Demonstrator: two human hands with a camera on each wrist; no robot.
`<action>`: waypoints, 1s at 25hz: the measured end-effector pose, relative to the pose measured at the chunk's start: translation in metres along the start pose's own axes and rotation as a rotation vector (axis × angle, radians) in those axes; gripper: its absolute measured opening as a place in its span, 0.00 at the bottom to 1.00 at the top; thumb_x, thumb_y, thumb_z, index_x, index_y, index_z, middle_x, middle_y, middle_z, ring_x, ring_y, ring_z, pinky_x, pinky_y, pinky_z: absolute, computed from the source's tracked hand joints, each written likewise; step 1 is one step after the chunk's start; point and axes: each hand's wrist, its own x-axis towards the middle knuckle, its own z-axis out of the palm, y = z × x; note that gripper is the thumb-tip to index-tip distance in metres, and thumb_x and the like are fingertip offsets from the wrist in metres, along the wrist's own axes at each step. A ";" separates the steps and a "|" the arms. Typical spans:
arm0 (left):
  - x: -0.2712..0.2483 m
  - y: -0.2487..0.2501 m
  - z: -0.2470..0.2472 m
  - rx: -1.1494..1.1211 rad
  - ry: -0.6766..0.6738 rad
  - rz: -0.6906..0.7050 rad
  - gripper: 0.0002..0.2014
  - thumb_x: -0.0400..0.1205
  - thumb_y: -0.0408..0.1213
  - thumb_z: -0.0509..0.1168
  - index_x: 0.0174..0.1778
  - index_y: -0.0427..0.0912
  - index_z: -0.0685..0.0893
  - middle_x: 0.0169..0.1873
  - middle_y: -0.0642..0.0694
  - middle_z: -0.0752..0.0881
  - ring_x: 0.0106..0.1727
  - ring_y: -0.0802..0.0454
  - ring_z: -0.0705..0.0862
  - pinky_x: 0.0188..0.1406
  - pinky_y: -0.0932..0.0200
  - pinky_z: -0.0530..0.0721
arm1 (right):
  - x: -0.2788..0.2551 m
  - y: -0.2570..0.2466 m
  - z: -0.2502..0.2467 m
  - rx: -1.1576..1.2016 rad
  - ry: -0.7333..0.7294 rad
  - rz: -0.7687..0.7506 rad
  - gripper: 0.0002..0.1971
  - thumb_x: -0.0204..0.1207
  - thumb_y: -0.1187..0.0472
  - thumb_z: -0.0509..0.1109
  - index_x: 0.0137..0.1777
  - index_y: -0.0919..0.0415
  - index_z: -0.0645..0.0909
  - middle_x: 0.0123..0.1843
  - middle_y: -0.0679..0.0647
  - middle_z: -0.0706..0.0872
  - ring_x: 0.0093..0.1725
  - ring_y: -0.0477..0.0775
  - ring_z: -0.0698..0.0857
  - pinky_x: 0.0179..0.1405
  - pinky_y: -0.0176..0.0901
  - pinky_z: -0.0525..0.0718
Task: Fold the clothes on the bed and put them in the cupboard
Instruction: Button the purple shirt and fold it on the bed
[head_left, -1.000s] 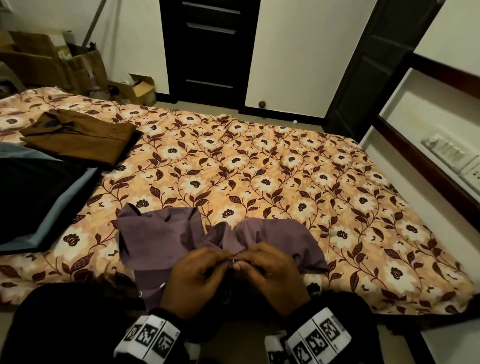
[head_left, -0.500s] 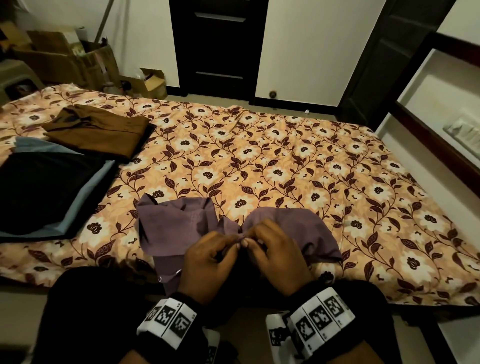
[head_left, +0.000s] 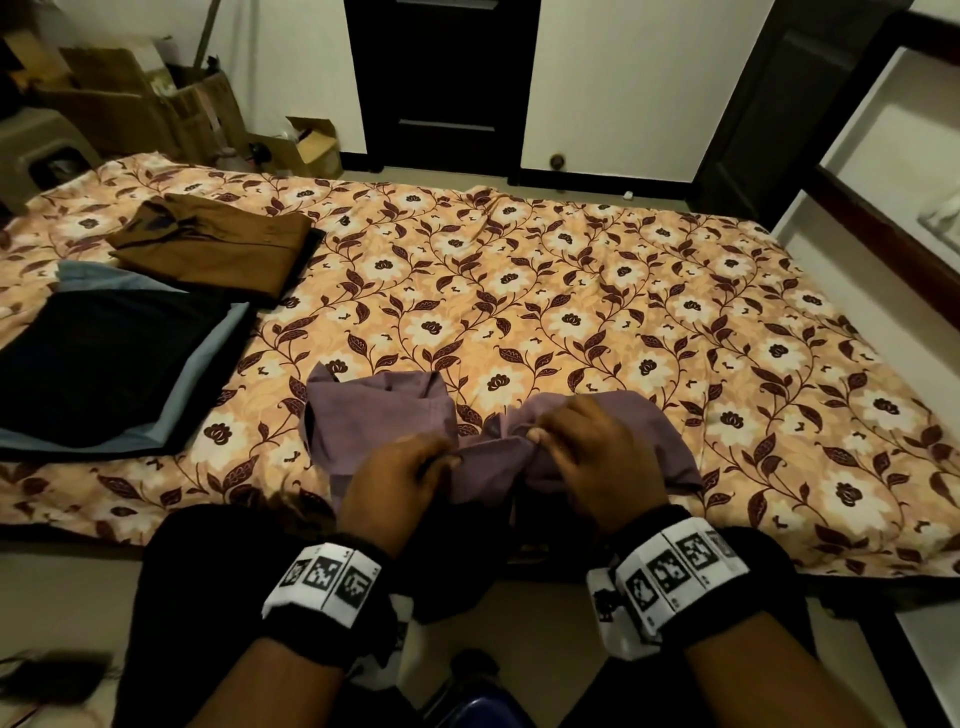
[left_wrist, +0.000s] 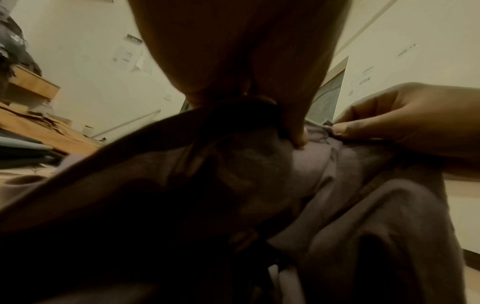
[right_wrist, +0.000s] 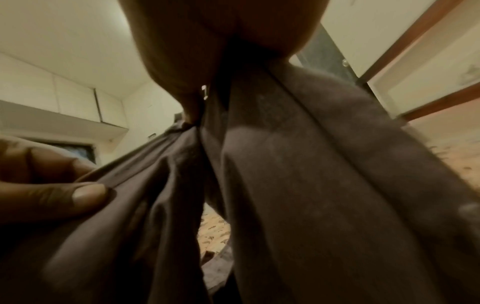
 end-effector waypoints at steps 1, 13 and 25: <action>0.000 -0.005 -0.007 0.017 0.105 -0.018 0.10 0.83 0.33 0.66 0.58 0.43 0.87 0.53 0.45 0.89 0.52 0.52 0.84 0.58 0.59 0.80 | 0.001 0.002 -0.005 0.070 -0.078 0.008 0.09 0.77 0.51 0.65 0.47 0.55 0.82 0.42 0.46 0.83 0.35 0.42 0.80 0.32 0.33 0.80; -0.016 0.041 -0.009 -0.286 0.408 0.308 0.11 0.80 0.41 0.65 0.55 0.45 0.87 0.48 0.58 0.86 0.52 0.72 0.82 0.52 0.76 0.79 | -0.018 -0.056 -0.037 1.136 -0.102 0.453 0.08 0.72 0.57 0.70 0.44 0.61 0.86 0.46 0.57 0.90 0.49 0.55 0.89 0.49 0.46 0.87; -0.006 0.044 -0.014 -0.416 0.013 0.345 0.26 0.76 0.26 0.73 0.69 0.48 0.80 0.46 0.62 0.88 0.49 0.66 0.87 0.54 0.70 0.84 | -0.023 -0.051 -0.048 0.704 -0.145 0.165 0.08 0.76 0.63 0.73 0.47 0.48 0.87 0.43 0.45 0.89 0.47 0.43 0.86 0.50 0.38 0.86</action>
